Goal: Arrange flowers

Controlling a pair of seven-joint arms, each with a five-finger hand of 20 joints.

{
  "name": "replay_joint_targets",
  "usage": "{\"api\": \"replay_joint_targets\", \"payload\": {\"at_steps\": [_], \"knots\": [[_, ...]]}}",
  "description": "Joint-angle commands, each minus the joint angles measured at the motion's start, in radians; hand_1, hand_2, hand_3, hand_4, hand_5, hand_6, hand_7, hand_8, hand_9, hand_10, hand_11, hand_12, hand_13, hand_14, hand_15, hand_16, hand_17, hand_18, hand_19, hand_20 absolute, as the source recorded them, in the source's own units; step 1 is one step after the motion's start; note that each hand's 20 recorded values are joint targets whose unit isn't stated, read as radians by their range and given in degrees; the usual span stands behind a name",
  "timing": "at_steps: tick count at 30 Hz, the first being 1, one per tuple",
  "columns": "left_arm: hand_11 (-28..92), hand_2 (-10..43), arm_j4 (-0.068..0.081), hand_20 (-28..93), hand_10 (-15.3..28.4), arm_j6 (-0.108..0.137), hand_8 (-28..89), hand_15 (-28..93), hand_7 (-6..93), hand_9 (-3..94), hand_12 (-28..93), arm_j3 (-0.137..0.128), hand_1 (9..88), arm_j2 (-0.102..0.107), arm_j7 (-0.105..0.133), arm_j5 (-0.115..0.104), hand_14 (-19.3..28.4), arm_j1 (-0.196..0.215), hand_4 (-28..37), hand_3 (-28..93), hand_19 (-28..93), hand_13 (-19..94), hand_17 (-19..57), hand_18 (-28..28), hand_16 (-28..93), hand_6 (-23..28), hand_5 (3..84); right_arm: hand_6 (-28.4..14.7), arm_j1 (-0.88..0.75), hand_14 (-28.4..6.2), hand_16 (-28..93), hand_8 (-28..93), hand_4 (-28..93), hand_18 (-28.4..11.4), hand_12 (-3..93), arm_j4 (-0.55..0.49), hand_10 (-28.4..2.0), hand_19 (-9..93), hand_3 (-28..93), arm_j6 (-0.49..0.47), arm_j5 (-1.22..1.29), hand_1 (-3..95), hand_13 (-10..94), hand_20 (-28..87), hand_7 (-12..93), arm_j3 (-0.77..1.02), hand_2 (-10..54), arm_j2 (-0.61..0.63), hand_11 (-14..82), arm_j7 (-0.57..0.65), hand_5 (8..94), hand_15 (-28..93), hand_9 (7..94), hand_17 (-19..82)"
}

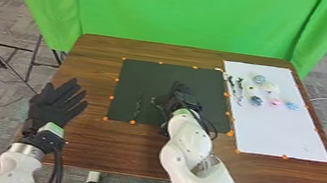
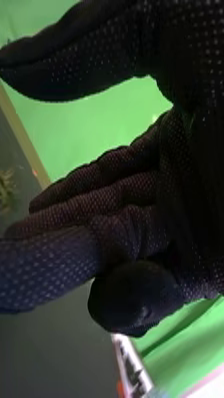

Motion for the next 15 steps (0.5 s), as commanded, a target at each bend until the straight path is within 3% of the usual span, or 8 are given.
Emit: {"api": "replay_joint_targets", "payload": {"at_steps": [1, 4, 5, 9, 12, 15], "knots": [[16, 8.4, -0.011, 12, 10.8, 0.011, -9, 26, 13.4, 30.4, 11, -0.008, 23.7, -0.011, 0.021, -0.011, 11.9, 0.022, -28.3, 73, 31, 20, -6.0, 12.8, -6, 5.8, 37.6, -13.3, -0.025, -9.8, 27, -8, -16, -19.3, 13.3, -0.049, -22.8, 93, 68, 0.028, -0.069, 29.8, 87, 42, 7, -0.008, -8.3, 0.03, 9.4, -0.061, 62.2, 33, 71.8, 60], [16, 8.4, -0.017, 12, 10.8, 0.011, -9, 26, 13.5, 30.4, 11, -0.012, 23.7, -0.012, 0.049, -0.019, 11.9, 0.038, -28.3, 73, 31, 20, -6.0, 12.9, -6, 5.9, 37.6, -13.1, -0.031, -10.8, 27, -8, -17, -19.4, 14.1, -0.071, -22.9, 93, 69, 0.073, -0.121, 27.0, 85, 40, 8, -0.026, -4.2, 0.08, 10.5, -0.074, 60.0, 35, 69.9, 59], [16, 8.4, -0.019, 12, 10.8, 0.012, -9, 26, 13.5, 30.4, 11, -0.018, 23.7, -0.013, 0.048, -0.017, 11.9, 0.044, -28.3, 73, 31, 20, -6.0, 12.9, -6, 5.9, 37.6, -12.6, -0.034, -11.2, 27, -7, -17, -19.5, 15.0, -0.08, -22.5, 93, 69, 0.061, -0.112, 26.1, 84, 41, 10, -0.027, -1.9, 0.09, 11.8, -0.065, 60.8, 36, 70.9, 59], [16, 8.5, -0.022, 12, 10.8, 0.012, -9, 27, 13.6, 30.5, 11, -0.03, 23.7, -0.013, 0.063, -0.023, 12.1, 0.055, -28.3, 73, 31, 20, -6.1, 12.9, -6, 5.8, 37.6, -9.6, -0.051, -11.3, 27, -9, -18, -20.5, 19.4, -0.113, -20.6, 93, 73, -0.037, -0.051, 27.5, 84, 44, 37, -0.019, 7.7, 0.108, 19.1, -0.032, 66.2, 42, 78.5, 58], [16, 8.5, -0.024, 12, 10.9, 0.01, -9, 27, 13.6, 30.5, 11, -0.033, 23.7, -0.012, 0.067, -0.021, 12.0, 0.06, -28.3, 73, 32, 20, -6.1, 12.9, -6, 5.9, 37.7, -7.5, -0.062, -10.7, 26, 19, -21, -20.2, 19.7, -0.126, -20.0, 93, 72, -0.042, -0.046, 36.9, 85, 43, 57, -0.016, 6.8, 0.139, 19.7, -0.012, 61.2, 41, 81.0, 58], [16, 8.6, -0.028, 12, 10.8, 0.012, -9, 27, 13.7, 30.5, 11, -0.043, 23.6, -0.013, 0.078, -0.028, 12.0, 0.074, -28.3, 73, 32, 20, -6.1, 12.9, -6, 5.9, 37.7, -6.8, -0.082, -10.5, 26, 26, -21, -19.8, 19.5, -0.15, -19.6, 93, 73, -0.082, -0.025, 41.2, 86, 42, 65, 0.009, 6.4, 0.153, 19.2, -0.01, 59.7, 39, 82.6, 59]]}}
